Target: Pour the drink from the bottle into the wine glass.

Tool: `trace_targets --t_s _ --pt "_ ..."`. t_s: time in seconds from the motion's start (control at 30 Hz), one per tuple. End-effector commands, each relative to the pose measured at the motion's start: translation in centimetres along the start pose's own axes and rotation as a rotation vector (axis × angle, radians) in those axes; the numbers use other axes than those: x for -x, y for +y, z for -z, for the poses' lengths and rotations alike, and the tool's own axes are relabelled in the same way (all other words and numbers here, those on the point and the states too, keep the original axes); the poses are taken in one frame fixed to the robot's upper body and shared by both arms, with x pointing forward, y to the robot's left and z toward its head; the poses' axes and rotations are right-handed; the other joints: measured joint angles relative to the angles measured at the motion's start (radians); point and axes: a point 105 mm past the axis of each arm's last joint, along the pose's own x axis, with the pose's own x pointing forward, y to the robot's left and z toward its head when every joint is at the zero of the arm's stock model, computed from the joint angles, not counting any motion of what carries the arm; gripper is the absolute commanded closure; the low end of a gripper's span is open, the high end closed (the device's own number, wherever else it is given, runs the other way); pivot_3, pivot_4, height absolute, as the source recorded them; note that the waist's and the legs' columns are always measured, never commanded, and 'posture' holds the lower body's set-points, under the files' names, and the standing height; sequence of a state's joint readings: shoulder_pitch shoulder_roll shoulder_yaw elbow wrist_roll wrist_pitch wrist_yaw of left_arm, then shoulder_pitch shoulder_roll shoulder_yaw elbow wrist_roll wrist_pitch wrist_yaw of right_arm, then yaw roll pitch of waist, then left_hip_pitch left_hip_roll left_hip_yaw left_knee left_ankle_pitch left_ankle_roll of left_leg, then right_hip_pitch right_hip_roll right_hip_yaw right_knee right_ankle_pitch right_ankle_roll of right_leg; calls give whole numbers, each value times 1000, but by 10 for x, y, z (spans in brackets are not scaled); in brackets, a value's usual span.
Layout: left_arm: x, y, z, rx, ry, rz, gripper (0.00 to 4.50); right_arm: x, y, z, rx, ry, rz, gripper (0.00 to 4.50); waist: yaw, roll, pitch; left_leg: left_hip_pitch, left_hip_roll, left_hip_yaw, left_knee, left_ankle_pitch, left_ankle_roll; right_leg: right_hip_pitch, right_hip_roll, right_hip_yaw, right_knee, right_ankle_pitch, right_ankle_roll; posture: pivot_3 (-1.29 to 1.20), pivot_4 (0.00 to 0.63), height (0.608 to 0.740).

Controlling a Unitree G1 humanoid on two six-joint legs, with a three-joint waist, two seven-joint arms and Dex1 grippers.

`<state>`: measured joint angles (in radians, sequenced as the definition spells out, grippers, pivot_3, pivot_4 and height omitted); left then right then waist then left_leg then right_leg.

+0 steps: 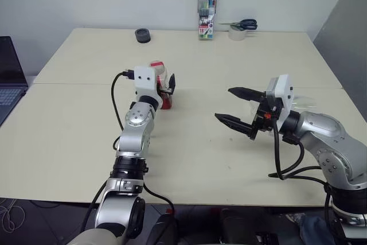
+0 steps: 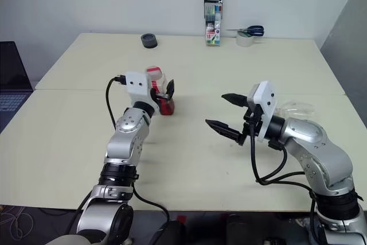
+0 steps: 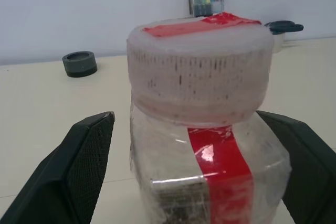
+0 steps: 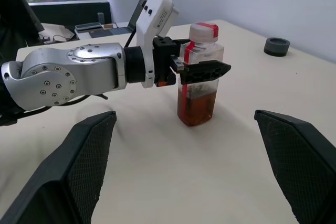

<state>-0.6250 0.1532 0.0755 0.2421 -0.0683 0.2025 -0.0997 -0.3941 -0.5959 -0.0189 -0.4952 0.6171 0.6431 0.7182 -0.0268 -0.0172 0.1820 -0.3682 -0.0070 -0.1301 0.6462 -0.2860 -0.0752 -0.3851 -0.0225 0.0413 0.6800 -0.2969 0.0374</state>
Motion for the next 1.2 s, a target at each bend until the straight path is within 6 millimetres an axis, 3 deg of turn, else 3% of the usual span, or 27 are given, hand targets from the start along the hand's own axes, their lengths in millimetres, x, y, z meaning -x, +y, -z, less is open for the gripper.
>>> trace_targets --t_s 0.03,0.53,0.63,0.8,0.83,1.2 --pt "-3 -3 -22 -31 -63 8 51 2 4 -8 21 -28 -15 0 0 0 0 0 0 0 0 0 0 0 0 0 0 0 0 0 150 740" --pt "-2 0 -29 -76 -61 -5 51 5 3 -2 3 -12 -19 0 0 0 0 0 0 0 0 0 0 0 0 0 0 0 0 0 150 740" --pt "-2 1 -29 -71 -59 -8 638 5 3 -1 1 -8 -21 0 0 0 0 0 0 0 0 0 0 0 0 0 0 0 0 0 150 740" --pt "1 7 -22 -52 -31 -36 2211 6 3 0 -1 -5 -22 0 0 0 0 0 0 0 0 0 0 0 0 0 0 0 0 0 150 740" --pt "1 8 -22 -51 -29 -40 2357 6 3 0 -1 -4 -22 0 -1 0 0 0 0 0 0 0 0 0 0 0 0 0 0 0 150 740" --pt "16 17 -11 13 -14 -51 2368 2 -1 -3 20 -22 -12 0 -5 0 0 0 0 1 0 0 0 0 0 1 0 0 0 0 150 740"
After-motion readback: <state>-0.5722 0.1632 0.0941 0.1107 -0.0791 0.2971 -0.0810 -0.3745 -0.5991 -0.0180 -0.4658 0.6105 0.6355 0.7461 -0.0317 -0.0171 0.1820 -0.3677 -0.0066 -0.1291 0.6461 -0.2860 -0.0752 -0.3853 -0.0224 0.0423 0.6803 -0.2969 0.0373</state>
